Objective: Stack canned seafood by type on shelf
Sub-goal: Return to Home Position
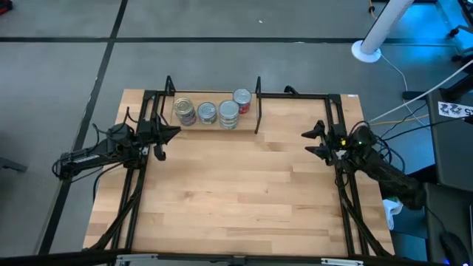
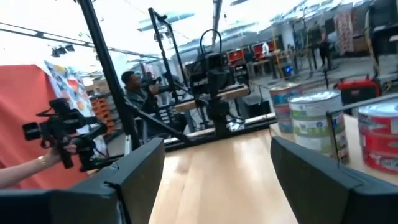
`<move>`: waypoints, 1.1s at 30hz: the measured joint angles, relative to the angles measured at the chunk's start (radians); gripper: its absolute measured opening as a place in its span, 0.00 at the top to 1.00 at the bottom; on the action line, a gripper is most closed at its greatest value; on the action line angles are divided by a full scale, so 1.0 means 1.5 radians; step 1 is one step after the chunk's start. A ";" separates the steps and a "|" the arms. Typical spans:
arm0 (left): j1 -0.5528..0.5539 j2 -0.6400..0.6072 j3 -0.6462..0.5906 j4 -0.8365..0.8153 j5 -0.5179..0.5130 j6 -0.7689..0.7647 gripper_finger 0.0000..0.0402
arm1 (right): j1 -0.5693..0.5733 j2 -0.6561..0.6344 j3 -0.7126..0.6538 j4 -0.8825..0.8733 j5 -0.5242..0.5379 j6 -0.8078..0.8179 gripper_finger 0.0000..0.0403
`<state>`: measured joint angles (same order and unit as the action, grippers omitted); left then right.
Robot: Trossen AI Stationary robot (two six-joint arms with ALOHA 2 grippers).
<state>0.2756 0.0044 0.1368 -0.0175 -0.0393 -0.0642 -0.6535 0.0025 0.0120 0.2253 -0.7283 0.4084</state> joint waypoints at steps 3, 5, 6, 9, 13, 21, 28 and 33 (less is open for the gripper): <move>0.000 0.000 0.000 0.000 -0.022 0.012 0.92 | 0.086 0.006 -0.001 -0.034 0.091 -0.038 0.27; 0.000 0.000 0.000 0.000 -0.026 0.012 0.92 | 0.149 0.010 -0.001 -0.064 0.172 -0.068 0.27; 0.000 0.000 0.000 -0.001 -0.027 0.012 0.92 | 0.180 0.009 -0.001 -0.076 0.208 -0.078 0.27; 0.000 0.000 0.000 -0.005 -0.027 0.009 0.92 | 0.266 0.010 -0.001 -0.105 0.312 -0.098 0.27; 0.000 0.000 0.000 -0.023 -0.027 0.004 0.92 | 0.352 0.010 -0.002 -0.126 0.443 -0.135 0.27; 0.000 0.000 -0.001 -0.056 -0.026 -0.011 0.92 | 0.421 0.010 -0.003 -0.133 0.507 -0.161 0.27; 0.000 0.000 -0.064 -0.034 -0.025 -0.048 0.92 | 0.418 0.010 -0.003 -0.135 0.508 -0.205 0.27; 0.000 0.014 -0.082 0.013 -0.016 -0.050 0.92 | 0.418 0.010 -0.003 -0.138 0.501 -0.204 0.27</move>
<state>0.2752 0.0254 0.0134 0.0013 -0.0640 -0.1385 -0.0262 0.0173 0.0078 0.0186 0.0228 0.1017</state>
